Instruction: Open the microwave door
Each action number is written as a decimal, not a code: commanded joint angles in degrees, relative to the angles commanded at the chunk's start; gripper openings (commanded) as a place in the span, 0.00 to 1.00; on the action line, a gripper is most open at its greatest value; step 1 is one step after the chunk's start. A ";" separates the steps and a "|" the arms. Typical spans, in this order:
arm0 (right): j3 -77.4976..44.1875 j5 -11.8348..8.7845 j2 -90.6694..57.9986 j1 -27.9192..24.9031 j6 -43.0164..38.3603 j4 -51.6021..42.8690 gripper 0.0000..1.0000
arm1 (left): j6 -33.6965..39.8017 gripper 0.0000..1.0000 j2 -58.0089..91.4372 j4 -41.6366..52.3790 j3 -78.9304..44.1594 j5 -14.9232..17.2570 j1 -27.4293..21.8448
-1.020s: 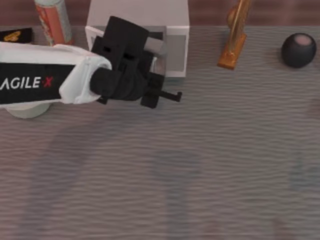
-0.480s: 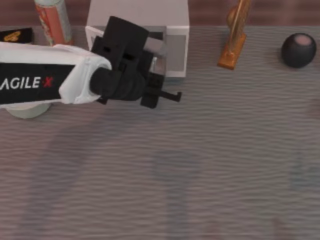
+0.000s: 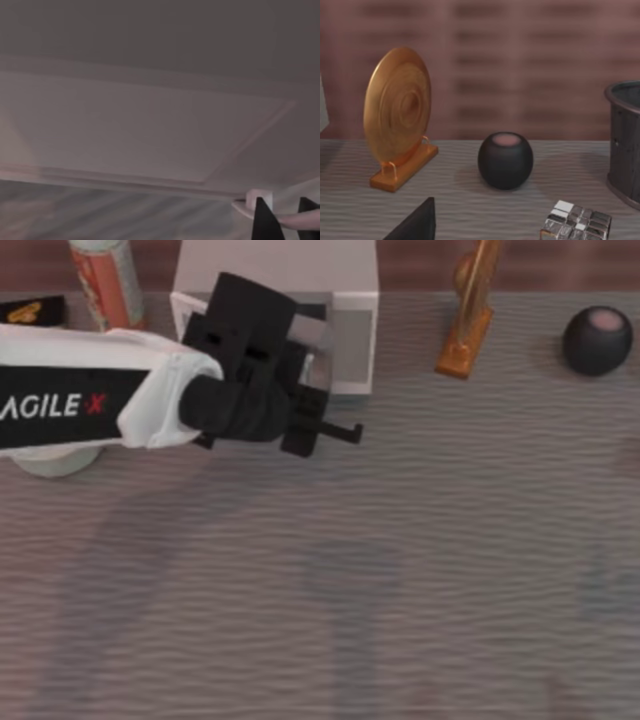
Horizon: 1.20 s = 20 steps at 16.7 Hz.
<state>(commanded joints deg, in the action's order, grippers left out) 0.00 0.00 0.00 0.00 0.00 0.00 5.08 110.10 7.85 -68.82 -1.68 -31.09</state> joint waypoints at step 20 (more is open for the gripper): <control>0.00 0.00 0.00 0.00 0.00 0.00 1.00 | -3.36 0.00 -1.59 -0.69 2.24 2.17 1.54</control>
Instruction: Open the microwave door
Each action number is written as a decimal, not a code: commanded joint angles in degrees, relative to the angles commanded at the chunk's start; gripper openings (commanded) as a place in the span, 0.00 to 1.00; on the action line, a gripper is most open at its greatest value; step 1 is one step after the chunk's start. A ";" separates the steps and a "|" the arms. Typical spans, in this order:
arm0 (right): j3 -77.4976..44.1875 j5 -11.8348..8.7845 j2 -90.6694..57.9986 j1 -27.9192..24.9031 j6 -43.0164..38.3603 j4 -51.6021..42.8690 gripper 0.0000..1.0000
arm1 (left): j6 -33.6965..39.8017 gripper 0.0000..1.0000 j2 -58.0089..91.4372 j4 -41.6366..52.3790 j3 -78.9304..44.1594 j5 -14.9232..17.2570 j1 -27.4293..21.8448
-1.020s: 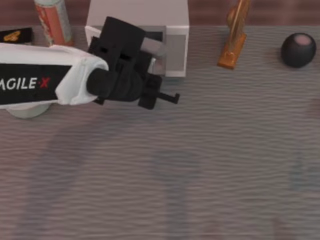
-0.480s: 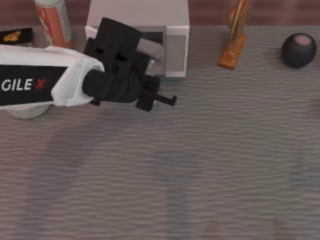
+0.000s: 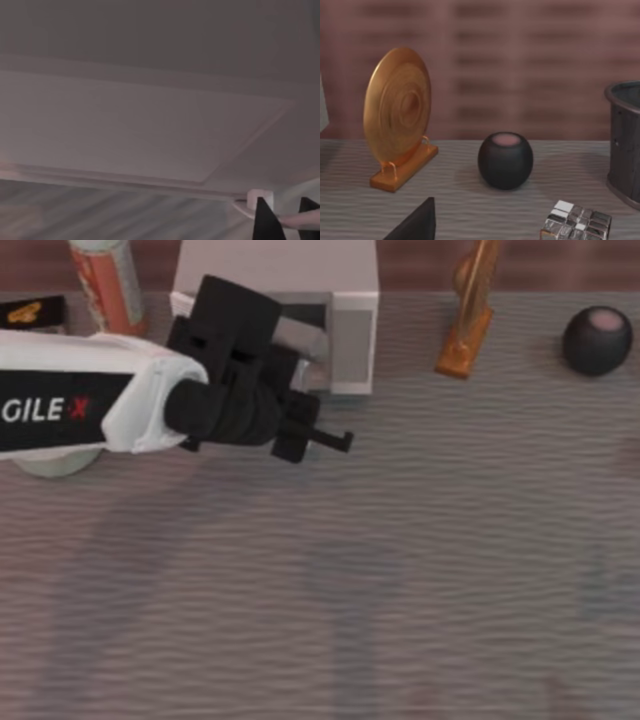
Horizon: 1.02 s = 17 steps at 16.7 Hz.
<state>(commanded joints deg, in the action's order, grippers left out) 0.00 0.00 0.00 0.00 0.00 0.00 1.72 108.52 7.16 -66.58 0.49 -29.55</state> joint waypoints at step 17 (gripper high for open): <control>0.00 0.00 0.00 0.00 0.00 0.00 1.00 | -1.88 0.00 -0.98 -0.28 1.11 1.93 0.62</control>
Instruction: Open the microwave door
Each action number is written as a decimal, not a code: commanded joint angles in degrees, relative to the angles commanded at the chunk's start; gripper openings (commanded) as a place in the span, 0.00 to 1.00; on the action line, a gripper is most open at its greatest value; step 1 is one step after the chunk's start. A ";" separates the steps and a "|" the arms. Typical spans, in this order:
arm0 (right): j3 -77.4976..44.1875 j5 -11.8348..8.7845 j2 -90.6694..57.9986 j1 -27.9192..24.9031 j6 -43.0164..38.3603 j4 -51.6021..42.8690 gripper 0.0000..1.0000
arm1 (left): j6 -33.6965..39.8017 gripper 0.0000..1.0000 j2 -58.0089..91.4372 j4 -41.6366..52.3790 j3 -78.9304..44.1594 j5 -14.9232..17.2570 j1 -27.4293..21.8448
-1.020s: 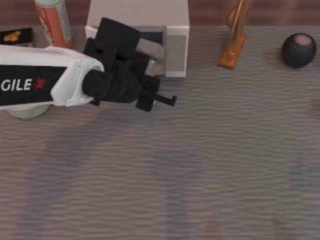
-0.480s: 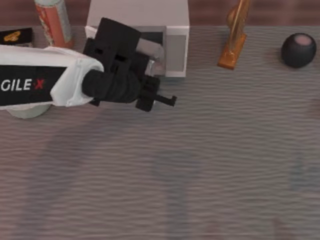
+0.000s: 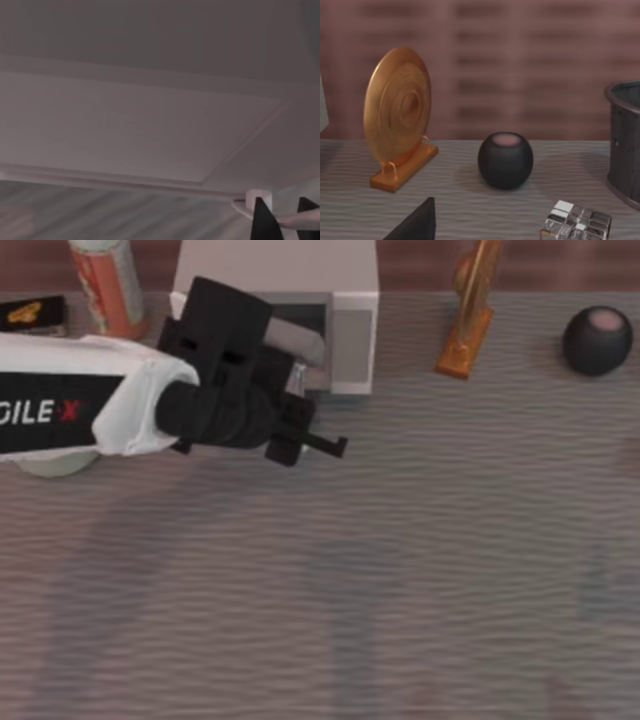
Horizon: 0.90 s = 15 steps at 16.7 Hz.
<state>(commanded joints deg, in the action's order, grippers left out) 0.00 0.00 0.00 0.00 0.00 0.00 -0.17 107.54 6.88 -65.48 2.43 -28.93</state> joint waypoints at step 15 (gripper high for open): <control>0.00 0.00 0.00 0.00 0.00 0.00 1.00 | -1.53 0.00 -0.52 -0.10 0.91 1.00 0.69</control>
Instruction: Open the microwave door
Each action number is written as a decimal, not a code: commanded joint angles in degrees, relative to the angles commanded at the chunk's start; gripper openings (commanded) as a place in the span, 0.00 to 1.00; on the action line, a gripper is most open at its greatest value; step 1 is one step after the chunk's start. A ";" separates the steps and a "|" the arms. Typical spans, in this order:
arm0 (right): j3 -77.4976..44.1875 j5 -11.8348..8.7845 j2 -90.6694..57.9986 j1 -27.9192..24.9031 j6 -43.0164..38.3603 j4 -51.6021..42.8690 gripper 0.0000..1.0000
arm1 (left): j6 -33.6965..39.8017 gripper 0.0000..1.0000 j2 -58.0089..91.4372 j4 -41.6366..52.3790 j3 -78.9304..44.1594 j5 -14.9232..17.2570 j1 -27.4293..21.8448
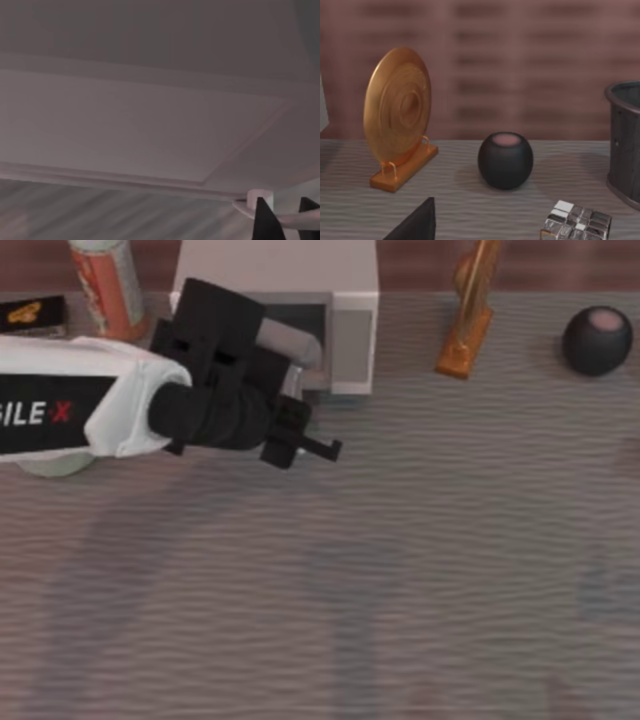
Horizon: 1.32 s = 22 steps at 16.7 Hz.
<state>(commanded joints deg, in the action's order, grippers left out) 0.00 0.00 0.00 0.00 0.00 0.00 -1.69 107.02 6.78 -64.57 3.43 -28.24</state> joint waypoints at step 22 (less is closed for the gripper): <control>0.00 0.00 0.00 0.00 0.00 0.00 1.00 | -3.71 0.00 -1.42 -0.07 1.82 3.16 1.50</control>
<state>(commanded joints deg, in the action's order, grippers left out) 0.00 0.00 0.00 0.00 0.00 0.00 -5.40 105.60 6.71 -62.74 6.59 -26.74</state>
